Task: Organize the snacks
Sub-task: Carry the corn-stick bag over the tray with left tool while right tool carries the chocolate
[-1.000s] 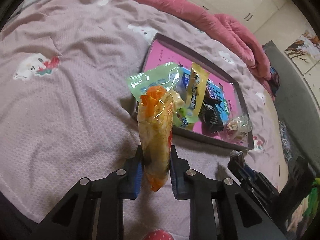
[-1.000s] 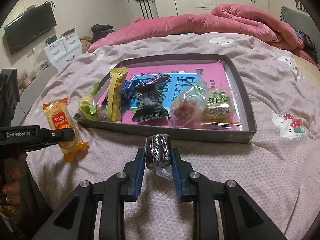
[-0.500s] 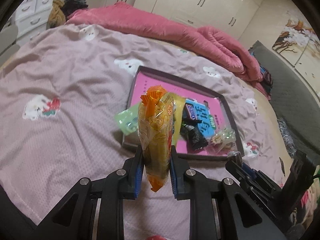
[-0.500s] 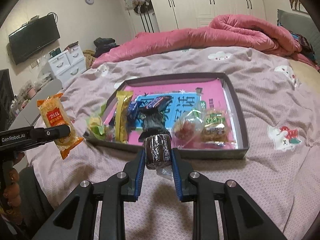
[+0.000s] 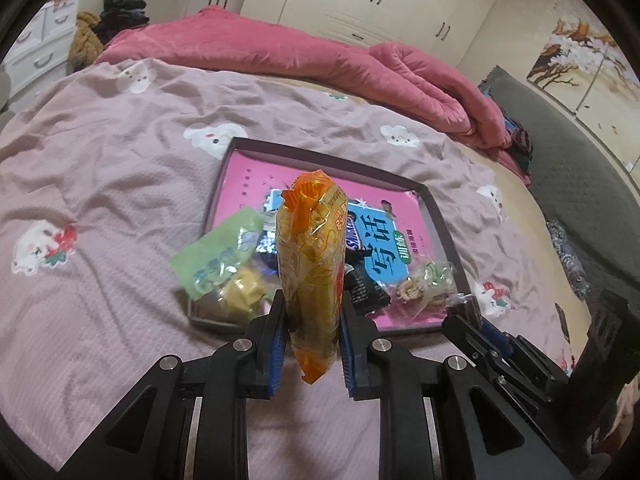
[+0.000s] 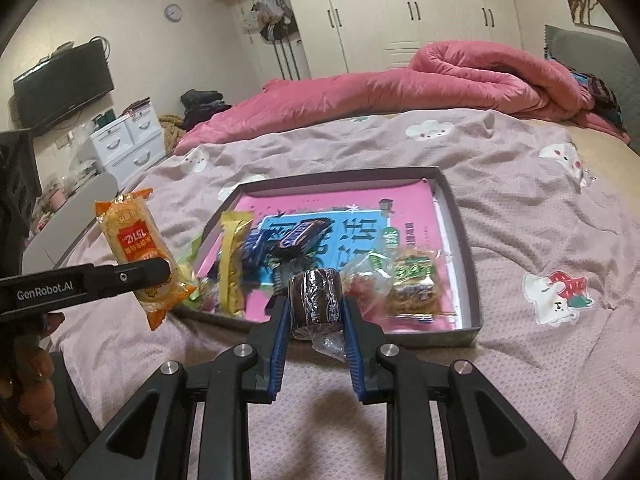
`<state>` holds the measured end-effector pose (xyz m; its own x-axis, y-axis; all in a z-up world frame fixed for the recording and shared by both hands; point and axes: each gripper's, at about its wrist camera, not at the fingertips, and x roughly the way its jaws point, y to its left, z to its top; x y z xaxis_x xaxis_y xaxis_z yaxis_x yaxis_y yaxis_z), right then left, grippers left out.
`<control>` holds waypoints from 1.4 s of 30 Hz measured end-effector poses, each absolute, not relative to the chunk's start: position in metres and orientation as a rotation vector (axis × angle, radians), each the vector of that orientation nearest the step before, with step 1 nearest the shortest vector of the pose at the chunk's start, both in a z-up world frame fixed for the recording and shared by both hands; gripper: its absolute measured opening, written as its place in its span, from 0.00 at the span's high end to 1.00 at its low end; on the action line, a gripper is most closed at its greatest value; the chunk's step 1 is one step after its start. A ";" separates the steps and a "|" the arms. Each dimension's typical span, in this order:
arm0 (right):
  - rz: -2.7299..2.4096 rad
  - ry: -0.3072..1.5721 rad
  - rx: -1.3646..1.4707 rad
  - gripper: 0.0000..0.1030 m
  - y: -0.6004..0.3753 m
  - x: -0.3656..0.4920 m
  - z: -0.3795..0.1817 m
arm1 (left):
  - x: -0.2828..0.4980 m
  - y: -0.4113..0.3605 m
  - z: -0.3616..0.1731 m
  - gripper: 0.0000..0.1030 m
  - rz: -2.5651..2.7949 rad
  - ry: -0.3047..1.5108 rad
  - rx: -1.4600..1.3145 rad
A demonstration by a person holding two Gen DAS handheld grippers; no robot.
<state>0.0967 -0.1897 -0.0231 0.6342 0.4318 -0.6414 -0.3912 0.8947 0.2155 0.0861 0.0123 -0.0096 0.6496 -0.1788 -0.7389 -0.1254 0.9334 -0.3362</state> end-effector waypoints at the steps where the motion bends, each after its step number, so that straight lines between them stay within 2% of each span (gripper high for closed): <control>1: 0.460 0.748 0.060 0.74 -0.192 0.098 -0.024 | 0.090 0.010 -0.011 0.77 -0.038 0.873 -0.375; 20: 0.340 0.798 0.090 0.74 -0.220 0.125 -0.046 | 0.130 -0.018 -0.040 0.77 -0.104 0.933 -0.306; 42: 0.352 0.811 0.072 0.74 -0.200 0.148 -0.059 | 0.146 -0.019 -0.055 0.77 -0.132 0.965 -0.285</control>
<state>0.1479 -0.1997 -0.0593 0.6345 0.3348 -0.6966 -0.2798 0.9397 0.1968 0.1460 -0.0185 -0.0552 0.5648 -0.2367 -0.7905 -0.0154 0.9548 -0.2968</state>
